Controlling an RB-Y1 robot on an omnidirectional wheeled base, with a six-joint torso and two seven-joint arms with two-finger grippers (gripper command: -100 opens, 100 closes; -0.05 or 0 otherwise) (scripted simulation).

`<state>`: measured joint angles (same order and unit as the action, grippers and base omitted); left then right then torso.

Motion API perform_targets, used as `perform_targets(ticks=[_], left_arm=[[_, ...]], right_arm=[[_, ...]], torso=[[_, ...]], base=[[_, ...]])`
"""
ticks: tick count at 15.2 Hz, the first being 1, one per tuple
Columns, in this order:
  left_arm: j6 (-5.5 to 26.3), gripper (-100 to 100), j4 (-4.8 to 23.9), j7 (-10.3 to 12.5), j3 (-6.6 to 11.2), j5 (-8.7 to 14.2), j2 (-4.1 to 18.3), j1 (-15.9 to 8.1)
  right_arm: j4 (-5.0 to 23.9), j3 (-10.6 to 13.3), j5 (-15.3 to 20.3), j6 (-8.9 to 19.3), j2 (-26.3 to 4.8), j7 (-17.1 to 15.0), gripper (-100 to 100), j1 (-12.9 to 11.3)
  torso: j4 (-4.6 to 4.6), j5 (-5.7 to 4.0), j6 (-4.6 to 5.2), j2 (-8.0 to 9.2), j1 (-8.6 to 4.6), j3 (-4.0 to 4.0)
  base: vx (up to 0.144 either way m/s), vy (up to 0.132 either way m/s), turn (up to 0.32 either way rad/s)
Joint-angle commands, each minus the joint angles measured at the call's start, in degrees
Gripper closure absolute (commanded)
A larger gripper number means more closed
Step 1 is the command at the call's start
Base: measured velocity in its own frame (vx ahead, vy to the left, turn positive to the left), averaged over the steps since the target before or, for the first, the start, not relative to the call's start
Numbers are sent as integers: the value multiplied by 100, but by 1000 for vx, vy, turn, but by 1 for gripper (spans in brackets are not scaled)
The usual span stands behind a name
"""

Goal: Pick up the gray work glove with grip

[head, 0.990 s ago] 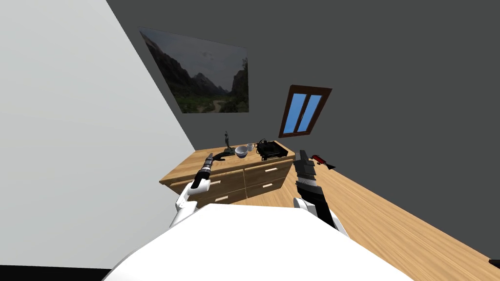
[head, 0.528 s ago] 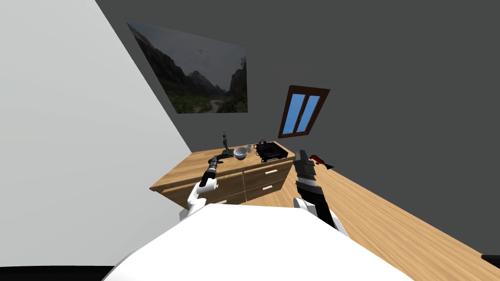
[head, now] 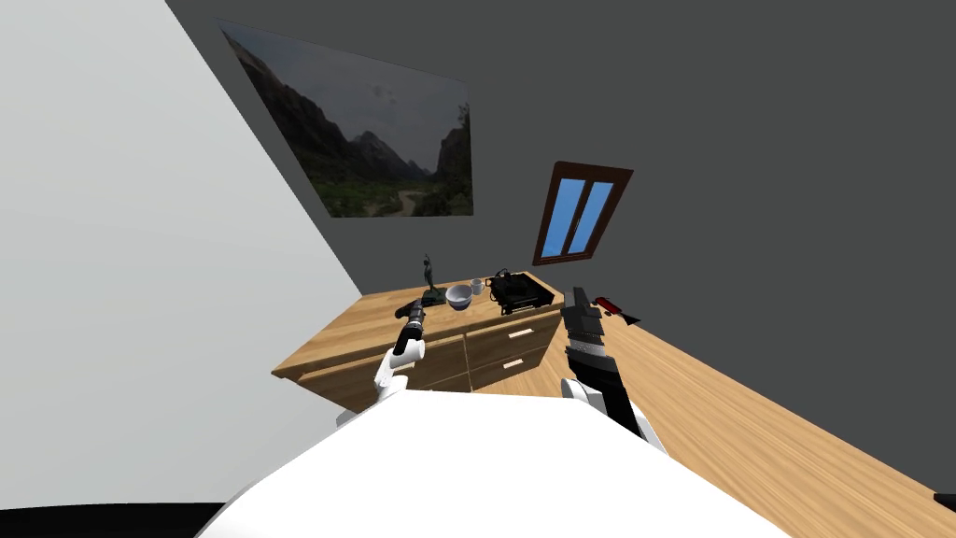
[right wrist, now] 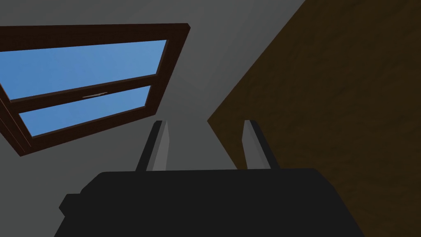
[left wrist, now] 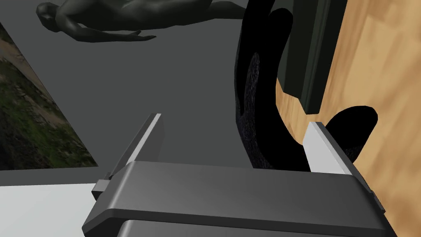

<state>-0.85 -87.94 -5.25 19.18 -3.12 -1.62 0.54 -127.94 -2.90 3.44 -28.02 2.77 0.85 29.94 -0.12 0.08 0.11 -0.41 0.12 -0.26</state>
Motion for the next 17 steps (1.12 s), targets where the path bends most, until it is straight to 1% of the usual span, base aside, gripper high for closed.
perform_targets(ticks=[1, 2, 7, 8, 9, 10, 13, 16, 17], left_arm=[[0, -100, 0, 0, 0, 0, 0, 0], [10, 100, 1, -4, 6, -2, 0, -18], [13, 100, 3, -4, 6, -2, -1, -14], [29, -100, 20, -7, 31, -28, 207, 17], [39, -100, 24, -9, 55, -52, 351, 34], [39, -100, 24, -9, 55, -52, 352, 34], [77, -100, 15, -20, 165, -162, 721, 77], [127, -100, -21, -34, 313, -304, 920, 107], [168, -100, -49, -45, 418, -403, 984, 121]], right_arm=[[0, 0, 0, 0, 0, 0, 0, 0], [0, 0, 0, 0, 0, 0, 0, 0], [0, 0, 0, 0, 0, 0, 0, -1], [0, 0, 0, 0, 0, 0, 0, -1], [0, 0, 0, 0, 0, 0, 0, 0], [0, 0, 0, 0, 1, 0, 0, -1], [0, 0, 0, 0, 1, 0, 0, -1], [0, 1, 0, 0, 1, 0, 0, -1], [0, 1, 0, 0, 1, 0, 0, -1]], torso=[[0, 0, 0, 0, 0, 0], [-1, 1, -1, 2, 0, 0], [4, -2, 1, 14, -7, 9], [4, -2, 1, 15, -8, 9], [5, -3, -2, 20, -8, 11], [6, -4, -3, 27, -12, 15], [9, -5, -3, 40, -17, 23], [12, -8, -5, 53, -29, 31], [13, -8, -5, 54, -32, 31]], base=[[31, 18, 3], [11, 6, -2], [0, 0, 0], [-18, -9, 60], [-44, -27, 105], [-43, -35, 74], [-63, -36, 128], [-87, -64, 204], [-98, -73, 314]])
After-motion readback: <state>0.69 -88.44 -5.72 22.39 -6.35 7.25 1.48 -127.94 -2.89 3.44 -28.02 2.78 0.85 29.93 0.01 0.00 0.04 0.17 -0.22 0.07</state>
